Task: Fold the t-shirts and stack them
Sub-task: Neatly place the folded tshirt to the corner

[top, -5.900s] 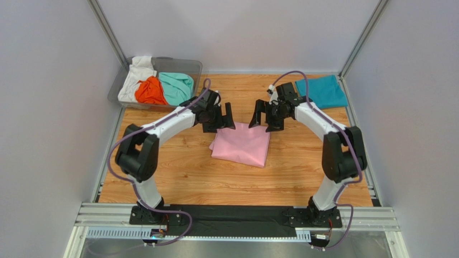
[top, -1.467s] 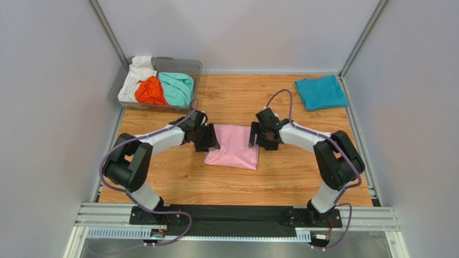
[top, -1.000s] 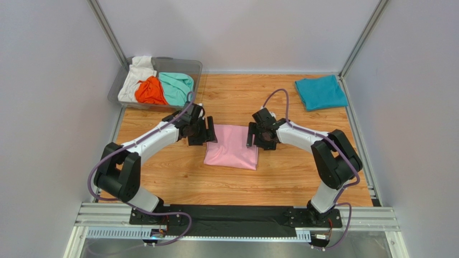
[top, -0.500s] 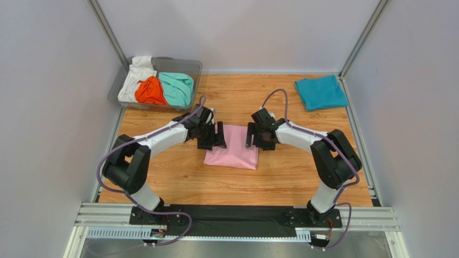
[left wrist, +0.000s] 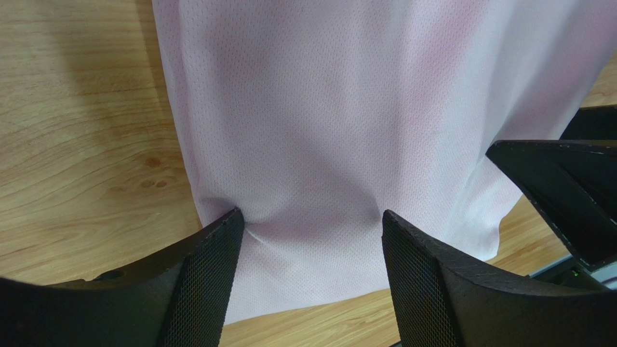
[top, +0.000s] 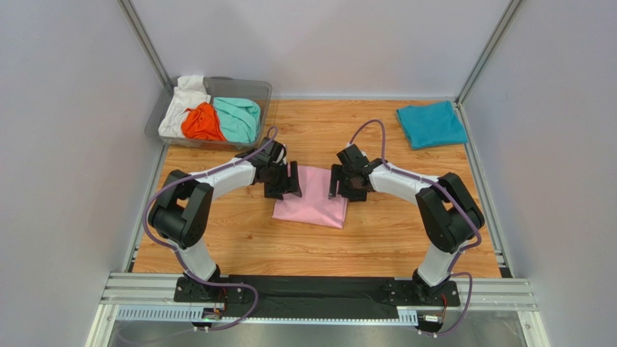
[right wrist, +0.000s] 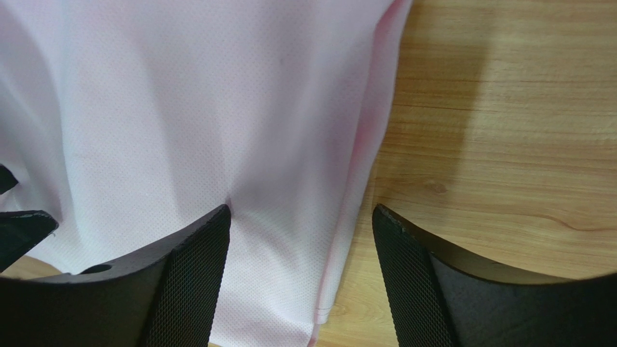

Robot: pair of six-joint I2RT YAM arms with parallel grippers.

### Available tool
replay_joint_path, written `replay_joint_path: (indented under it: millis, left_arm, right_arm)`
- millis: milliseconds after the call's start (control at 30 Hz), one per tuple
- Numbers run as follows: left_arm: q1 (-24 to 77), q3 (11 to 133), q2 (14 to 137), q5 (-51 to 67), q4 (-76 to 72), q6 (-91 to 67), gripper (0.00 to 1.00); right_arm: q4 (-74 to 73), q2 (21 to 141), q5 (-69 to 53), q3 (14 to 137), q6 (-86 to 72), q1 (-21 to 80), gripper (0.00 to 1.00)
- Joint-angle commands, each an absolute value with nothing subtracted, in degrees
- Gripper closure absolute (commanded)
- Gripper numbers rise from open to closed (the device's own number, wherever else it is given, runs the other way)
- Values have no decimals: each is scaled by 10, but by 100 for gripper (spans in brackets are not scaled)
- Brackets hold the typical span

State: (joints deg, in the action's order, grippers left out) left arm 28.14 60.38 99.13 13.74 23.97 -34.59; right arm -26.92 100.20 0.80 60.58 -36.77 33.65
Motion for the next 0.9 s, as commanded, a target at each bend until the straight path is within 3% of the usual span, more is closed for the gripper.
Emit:
replay_joint_path:
  millis: [0,267,400,567,633,700,867]
  left_arm:
    - [282,576,996,143,221,-355,23]
    - [282,549,938,149,206,-368,22]
    - [283,562,913,143,216,-367,21]
    - [283,583,857,108,250,-359,18]
    - [283,588,837,94,268,-355,4]
    - [283,584,803,81,284,-354,0]
    - [283,571,717,38,320,-353,0]
  right_arm:
    - [-255,1026,-22,604,-379,345,27]
    - [-252,1048,22,609,-400,362,35]
    - [-253,1054,83,612,-398,369,56]
    - [-251,1063,134,616,-383,377,71]
    - [-249,1063,156,616,-362,381,80]
    - [-236,1061,166,613,-342,381,88]
    - [-226,1056,182,625,-304,379,98]
